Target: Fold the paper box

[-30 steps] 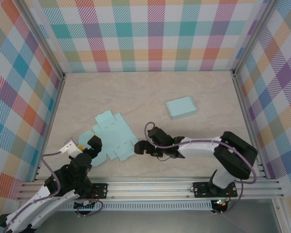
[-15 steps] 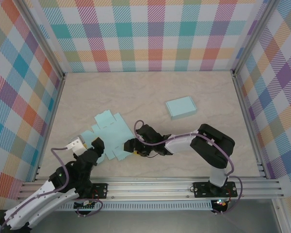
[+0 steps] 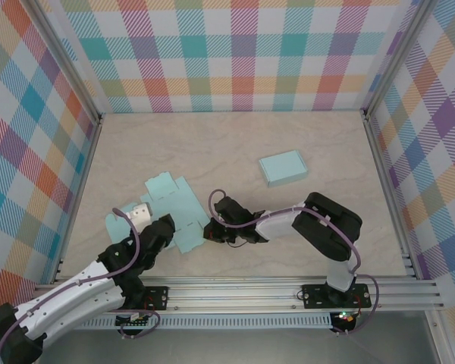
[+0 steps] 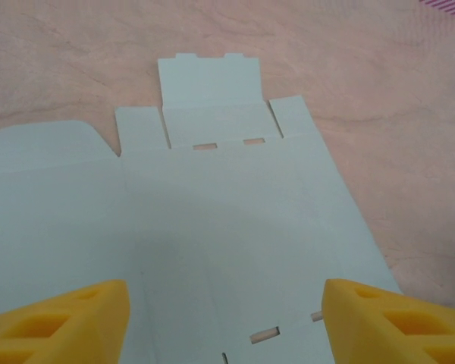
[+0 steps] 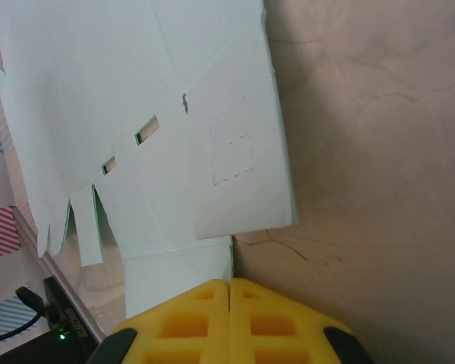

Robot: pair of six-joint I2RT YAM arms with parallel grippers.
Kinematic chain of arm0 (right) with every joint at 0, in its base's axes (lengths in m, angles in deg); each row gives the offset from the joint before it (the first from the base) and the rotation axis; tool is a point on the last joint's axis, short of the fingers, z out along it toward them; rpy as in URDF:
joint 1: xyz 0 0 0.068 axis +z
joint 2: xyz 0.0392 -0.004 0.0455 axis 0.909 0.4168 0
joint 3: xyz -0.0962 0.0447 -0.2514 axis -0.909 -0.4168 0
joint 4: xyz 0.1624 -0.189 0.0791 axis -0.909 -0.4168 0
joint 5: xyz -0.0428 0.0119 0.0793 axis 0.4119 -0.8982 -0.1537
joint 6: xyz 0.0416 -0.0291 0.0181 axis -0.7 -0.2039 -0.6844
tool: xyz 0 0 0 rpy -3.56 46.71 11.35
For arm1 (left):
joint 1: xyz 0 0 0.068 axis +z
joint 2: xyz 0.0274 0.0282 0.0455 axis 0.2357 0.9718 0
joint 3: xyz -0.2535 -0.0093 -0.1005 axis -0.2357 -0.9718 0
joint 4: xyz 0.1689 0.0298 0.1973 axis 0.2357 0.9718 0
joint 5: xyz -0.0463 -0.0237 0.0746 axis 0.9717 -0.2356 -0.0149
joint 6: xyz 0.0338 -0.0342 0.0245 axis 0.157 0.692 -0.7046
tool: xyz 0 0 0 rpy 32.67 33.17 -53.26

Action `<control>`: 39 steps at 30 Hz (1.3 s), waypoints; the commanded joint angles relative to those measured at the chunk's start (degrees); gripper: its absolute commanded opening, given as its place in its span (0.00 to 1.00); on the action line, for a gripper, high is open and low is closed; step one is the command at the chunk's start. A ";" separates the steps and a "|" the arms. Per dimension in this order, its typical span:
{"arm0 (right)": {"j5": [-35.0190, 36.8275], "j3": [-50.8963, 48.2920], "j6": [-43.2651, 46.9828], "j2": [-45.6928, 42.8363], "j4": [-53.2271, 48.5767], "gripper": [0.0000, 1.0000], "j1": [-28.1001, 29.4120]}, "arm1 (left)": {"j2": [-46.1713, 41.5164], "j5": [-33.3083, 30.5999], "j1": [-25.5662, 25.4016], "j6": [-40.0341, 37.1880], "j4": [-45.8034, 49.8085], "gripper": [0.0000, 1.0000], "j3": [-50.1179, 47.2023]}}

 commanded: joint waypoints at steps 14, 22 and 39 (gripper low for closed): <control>23.34 4.64 51.36 -28.52 -35.52 0.00 -1.92 | 16.99 38.13 28.74 -29.59 -19.36 0.93 18.44; 20.91 -0.04 63.39 -39.66 -33.11 0.00 -4.28 | 34.19 63.29 40.22 -44.91 -26.51 0.90 26.66; 8.12 -0.58 73.81 -43.36 -33.33 0.00 -9.97 | 50.94 82.54 43.66 -64.72 -28.45 1.00 37.06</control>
